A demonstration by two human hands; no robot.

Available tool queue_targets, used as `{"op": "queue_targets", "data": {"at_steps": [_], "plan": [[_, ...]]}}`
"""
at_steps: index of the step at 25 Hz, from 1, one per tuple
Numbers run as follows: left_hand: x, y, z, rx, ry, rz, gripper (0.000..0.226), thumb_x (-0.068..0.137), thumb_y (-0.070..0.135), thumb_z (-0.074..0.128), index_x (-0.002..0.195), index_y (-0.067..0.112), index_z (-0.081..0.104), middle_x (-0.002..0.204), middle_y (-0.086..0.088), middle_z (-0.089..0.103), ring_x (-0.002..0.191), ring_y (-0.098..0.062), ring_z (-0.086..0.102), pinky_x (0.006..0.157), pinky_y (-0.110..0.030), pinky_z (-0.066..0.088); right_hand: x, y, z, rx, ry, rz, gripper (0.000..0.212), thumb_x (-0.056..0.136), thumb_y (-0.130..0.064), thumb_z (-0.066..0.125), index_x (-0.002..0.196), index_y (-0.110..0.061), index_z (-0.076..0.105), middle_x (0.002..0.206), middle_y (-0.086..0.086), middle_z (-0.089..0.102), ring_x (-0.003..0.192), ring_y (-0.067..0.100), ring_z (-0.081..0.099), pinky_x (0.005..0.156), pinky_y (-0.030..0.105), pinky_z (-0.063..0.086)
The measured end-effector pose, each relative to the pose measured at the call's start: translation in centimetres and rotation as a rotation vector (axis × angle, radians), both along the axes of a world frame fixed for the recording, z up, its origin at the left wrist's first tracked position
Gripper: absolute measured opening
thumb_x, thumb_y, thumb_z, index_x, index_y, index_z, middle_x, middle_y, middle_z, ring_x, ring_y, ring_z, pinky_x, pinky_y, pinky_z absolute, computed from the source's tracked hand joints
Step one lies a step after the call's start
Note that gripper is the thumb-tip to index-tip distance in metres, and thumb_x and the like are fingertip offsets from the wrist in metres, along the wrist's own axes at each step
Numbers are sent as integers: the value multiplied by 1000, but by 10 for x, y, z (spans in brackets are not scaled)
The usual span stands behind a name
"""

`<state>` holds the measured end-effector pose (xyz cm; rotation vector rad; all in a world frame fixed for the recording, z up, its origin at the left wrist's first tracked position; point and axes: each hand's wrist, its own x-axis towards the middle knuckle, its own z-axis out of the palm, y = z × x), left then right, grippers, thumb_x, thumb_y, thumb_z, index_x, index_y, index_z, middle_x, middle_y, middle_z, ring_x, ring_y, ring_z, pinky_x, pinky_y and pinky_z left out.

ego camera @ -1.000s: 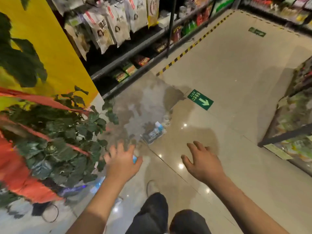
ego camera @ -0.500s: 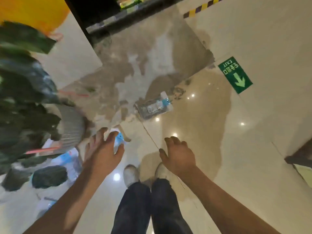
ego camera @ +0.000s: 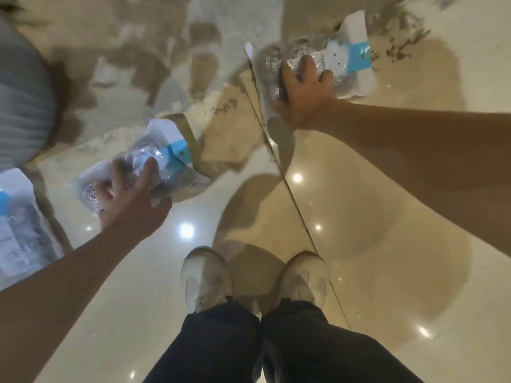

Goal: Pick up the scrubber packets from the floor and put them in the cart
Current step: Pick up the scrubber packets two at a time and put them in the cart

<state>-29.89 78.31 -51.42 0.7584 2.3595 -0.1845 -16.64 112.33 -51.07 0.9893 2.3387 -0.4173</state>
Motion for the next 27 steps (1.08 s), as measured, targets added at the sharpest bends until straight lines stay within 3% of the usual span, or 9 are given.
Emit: {"op": "queue_targets", "data": {"at_steps": [4, 7, 10, 13, 17, 21, 22, 25, 27], "plan": [[43, 35, 2, 16, -137, 488, 73, 91, 71, 46, 153, 47, 17, 154, -24, 22, 134, -49, 33, 117, -58, 29, 46, -34, -4, -28, 118, 18, 54, 97, -59, 41, 134, -23, 58, 147, 17, 41, 132, 48, 36, 107, 57, 43], [56, 53, 14, 23, -322, 582, 84, 95, 51, 64, 163, 36, 15, 156, -33, 21, 139, -53, 32, 117, -59, 31, 100, -55, 10, -100, 113, 52, 61, 91, -64, 37, 111, -23, 77, 140, 13, 54, 131, 45, 42, 108, 59, 43], [53, 54, 13, 105, -266, 623, 70, 95, 34, 65, 157, 32, 33, 154, -30, 29, 138, -51, 36, 112, -55, 35, 137, -69, 10, -43, 117, -317, 62, 86, -65, 53, 119, -15, 71, 130, 15, 61, 126, 44, 50, 105, 50, 43], [38, 39, -3, 17, -110, 704, 96, 76, 55, 82, 153, 18, 38, 148, -18, 35, 132, -42, 42, 109, -52, 39, 136, -73, 0, -55, 46, -861, 92, 78, -67, 79, 141, -6, 51, 143, 20, 50, 134, 44, 46, 112, 49, 39], [31, 29, -7, 98, -291, 851, 104, 42, 68, 95, 121, 9, 61, 123, -5, 62, 103, -26, 67, 92, -40, 60, 125, -73, -9, -196, -65, -825, 103, 47, -87, 76, 119, -13, 70, 120, 11, 68, 117, 36, 61, 100, 46, 54], [50, 33, 43, 238, -350, 936, 75, 69, 42, 94, 121, 13, 48, 101, 4, 62, 90, -18, 66, 81, -38, 58, 123, -88, 34, -457, 163, -990, 41, 76, -34, 91, 104, -11, 72, 110, 10, 78, 96, 28, 75, 90, 45, 64], [53, 32, 63, 268, -375, 961, 71, 72, 41, 93, 119, 14, 49, 98, 6, 61, 87, -16, 65, 82, -37, 58, 124, -93, 53, -499, 204, -1058, 37, 79, -26, 91, 105, -9, 71, 111, 12, 78, 93, 27, 75, 88, 44, 65], [57, 27, 153, 360, -457, 990, 73, 61, 45, 94, 118, 12, 62, 103, -1, 73, 88, -20, 75, 82, -43, 64, 128, -108, 136, -595, 300, -1191, 63, 78, -18, 92, 127, -5, 54, 117, 11, 71, 97, 27, 73, 86, 44, 64], [53, 29, 218, 410, -529, 978, 71, 55, 46, 92, 114, 14, 70, 101, -3, 79, 88, -25, 78, 81, -48, 65, 130, -111, 200, -770, 364, -1242, 66, 80, -8, 90, 134, -5, 52, 119, 12, 72, 106, 35, 74, 92, 47, 63]]}}
